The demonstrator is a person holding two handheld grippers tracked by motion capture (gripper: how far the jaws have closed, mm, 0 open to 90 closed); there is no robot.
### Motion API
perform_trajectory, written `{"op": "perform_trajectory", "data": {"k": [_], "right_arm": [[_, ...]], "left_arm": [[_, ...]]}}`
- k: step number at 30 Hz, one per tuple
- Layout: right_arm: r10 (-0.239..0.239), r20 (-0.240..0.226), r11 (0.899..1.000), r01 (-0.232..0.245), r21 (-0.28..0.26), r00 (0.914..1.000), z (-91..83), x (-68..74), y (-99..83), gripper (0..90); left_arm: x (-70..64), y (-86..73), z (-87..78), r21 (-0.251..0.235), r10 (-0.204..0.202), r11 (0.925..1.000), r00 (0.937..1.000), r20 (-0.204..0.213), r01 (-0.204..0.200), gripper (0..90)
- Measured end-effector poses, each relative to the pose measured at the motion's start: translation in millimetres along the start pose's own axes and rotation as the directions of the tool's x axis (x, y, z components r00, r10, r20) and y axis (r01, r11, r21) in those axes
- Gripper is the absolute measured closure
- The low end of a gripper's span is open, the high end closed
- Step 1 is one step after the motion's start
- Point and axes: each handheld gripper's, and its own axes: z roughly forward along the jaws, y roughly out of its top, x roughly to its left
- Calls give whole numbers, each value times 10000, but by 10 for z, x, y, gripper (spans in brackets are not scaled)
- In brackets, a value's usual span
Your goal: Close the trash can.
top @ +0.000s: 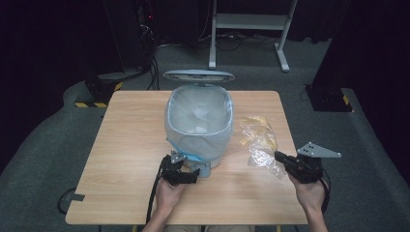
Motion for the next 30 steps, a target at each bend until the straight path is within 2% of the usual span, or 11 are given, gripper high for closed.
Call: {"op": "perform_trajectory", "data": {"k": [6, 12, 30], "right_arm": [[-29, -52, 10000, 29, -24, 10000, -30, 17, 29, 900], [-79, -286, 9997, 73, -239, 9996, -103, 28, 104, 900], [-245, -782, 9990, 214, -402, 9966, -255, 51, 320, 900]], "left_arm": [[0, 0, 0, -3, -2, 10000, 10000, -1, 2, 38], [0, 0, 0, 0, -1, 10000, 10000, 1, 1, 38], [0, 0, 0, 2, 3, 10000, 10000, 0, -3, 38]]}}
